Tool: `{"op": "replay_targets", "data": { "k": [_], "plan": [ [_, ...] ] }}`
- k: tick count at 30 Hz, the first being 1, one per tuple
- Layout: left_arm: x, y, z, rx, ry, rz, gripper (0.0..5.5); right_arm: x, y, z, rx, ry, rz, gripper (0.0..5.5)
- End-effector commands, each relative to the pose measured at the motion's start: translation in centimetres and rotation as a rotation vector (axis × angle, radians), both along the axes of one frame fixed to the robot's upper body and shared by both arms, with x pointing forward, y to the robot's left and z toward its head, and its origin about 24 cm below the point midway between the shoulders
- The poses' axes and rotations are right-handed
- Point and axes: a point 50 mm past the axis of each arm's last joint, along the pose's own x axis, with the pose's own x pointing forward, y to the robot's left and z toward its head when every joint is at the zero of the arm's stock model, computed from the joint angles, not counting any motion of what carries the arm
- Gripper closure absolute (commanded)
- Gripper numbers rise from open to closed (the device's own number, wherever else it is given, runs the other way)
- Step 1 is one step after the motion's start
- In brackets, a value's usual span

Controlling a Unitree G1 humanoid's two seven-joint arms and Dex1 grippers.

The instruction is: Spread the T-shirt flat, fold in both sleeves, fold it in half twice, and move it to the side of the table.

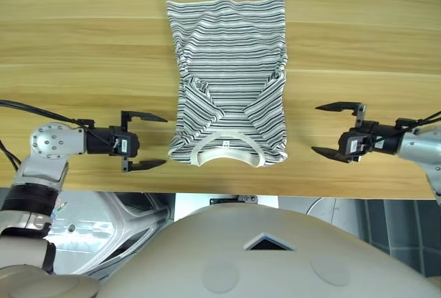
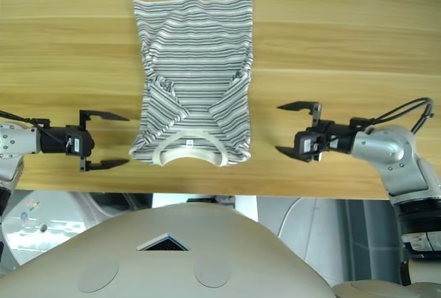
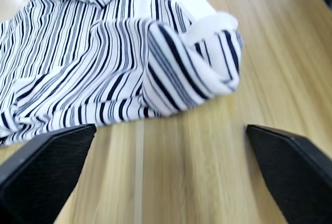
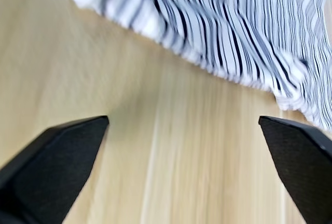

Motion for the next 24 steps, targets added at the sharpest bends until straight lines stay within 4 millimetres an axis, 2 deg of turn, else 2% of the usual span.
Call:
{"op": "replay_targets", "data": {
  "k": [1,5,9,11,13,24],
  "plan": [
    [-0.9,-0.8,-1.7,0.017,0.081,-0.026,0.10,-2.0,1.2,-2.2,-0.015,0.150,0.066,0.13],
    [-0.8,-1.3,-1.9,-0.002,0.079,-0.033,0.52,-2.3,2.1,-2.2,0.013,0.162,0.095,0.10],
    [-0.6,-1.7,-2.1,-0.009,0.062,-0.031,1.23,-2.4,2.6,-2.7,0.021,0.169,0.099,0.10],
    [-0.5,-1.9,-2.2,-0.011,0.054,-0.030,1.23,-2.4,2.7,-2.8,0.022,0.168,0.098,0.10],
    [-0.4,-2.1,-2.2,-0.018,0.043,-0.033,1.59,-2.3,2.9,-3.0,0.025,0.161,0.097,0.10],
    [-0.2,-2.7,-2.5,-0.022,0.021,-0.035,1.65,-2.7,4.0,-3.7,0.048,0.178,0.125,0.10]
  ]
}}
